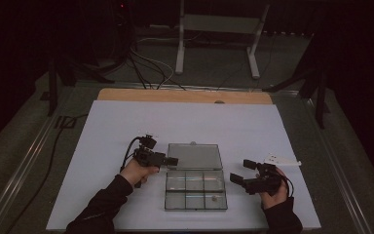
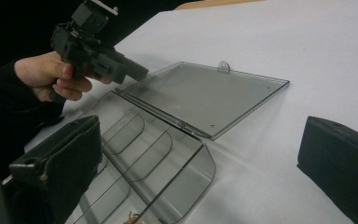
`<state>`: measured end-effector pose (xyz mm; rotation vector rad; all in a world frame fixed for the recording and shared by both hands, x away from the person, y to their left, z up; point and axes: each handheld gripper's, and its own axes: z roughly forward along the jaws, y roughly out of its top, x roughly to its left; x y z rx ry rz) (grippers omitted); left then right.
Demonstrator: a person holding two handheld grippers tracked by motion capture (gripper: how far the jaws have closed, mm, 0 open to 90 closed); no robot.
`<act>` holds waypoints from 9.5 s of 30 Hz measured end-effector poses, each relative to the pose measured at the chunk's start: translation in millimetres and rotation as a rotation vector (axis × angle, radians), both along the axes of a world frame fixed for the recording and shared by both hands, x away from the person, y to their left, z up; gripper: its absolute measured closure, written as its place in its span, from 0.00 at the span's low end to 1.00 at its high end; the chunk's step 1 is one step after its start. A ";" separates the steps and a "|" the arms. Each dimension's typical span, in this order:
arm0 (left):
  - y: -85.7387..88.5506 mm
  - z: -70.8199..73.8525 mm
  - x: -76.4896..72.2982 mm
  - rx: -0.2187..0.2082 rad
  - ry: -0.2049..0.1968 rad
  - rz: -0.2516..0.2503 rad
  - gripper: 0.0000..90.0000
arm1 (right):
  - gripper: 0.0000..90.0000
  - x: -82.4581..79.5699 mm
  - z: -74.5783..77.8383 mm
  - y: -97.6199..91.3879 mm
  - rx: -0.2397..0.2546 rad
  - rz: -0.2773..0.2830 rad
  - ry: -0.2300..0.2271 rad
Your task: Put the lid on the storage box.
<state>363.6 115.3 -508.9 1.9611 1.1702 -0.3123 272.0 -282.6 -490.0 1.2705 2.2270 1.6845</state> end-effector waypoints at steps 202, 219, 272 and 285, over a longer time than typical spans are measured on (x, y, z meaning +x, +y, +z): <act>22.1 16.7 -51.5 0.019 -0.751 -0.346 0.98 | 1.00 1.7 20.5 27.3 0.018 0.076 0.156; 23.4 17.2 -59.0 0.021 -0.763 -0.378 0.88 | 1.00 3.3 20.0 27.3 0.019 0.074 0.165; 80.0 26.4 -81.5 -0.109 -0.528 -0.233 0.01 | 1.00 -11.7 15.8 26.6 -0.052 0.096 0.146; 82.2 25.9 -80.5 -0.130 -0.519 -0.225 0.01 | 1.00 -17.5 9.9 24.8 -0.088 0.098 0.162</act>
